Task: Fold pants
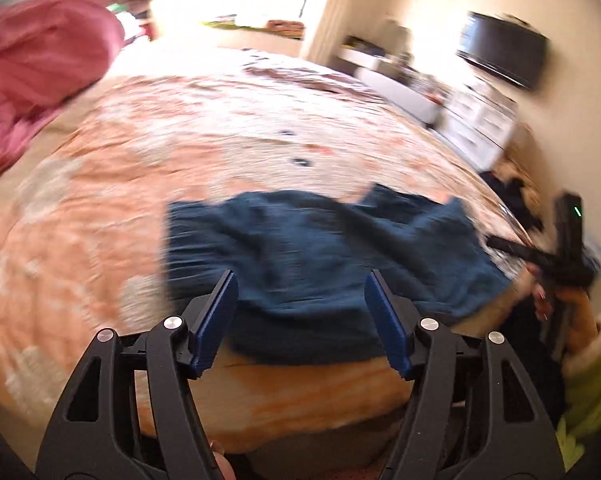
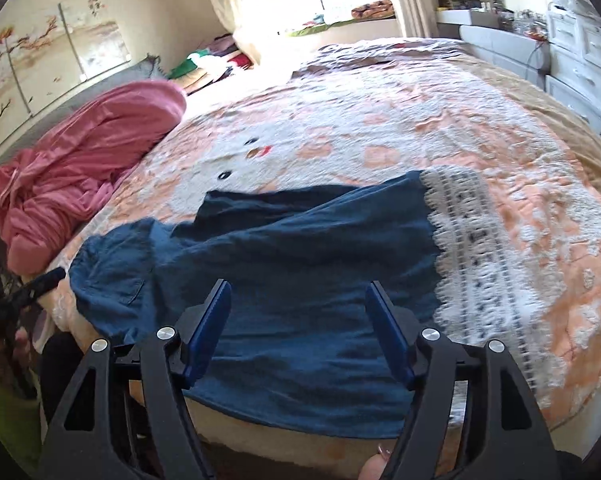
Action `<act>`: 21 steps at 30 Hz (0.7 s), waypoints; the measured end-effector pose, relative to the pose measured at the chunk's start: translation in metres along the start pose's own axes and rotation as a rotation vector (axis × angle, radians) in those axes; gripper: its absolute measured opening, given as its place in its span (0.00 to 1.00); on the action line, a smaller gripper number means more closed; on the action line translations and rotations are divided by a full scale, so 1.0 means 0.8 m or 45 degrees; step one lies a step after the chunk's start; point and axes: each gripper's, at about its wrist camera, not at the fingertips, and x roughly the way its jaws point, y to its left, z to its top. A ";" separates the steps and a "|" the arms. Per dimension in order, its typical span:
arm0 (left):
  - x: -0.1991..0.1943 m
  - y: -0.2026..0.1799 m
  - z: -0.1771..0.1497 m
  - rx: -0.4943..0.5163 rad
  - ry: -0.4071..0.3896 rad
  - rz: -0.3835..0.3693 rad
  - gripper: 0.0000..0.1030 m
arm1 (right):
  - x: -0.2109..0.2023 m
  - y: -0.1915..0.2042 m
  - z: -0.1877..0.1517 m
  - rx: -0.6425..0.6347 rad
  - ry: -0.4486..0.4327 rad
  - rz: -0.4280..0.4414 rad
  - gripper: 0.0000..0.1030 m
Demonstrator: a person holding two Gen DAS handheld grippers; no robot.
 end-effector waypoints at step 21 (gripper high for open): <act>0.033 0.063 -0.012 -0.176 0.110 0.214 0.31 | 0.046 0.030 -0.034 -0.166 0.240 -0.113 0.67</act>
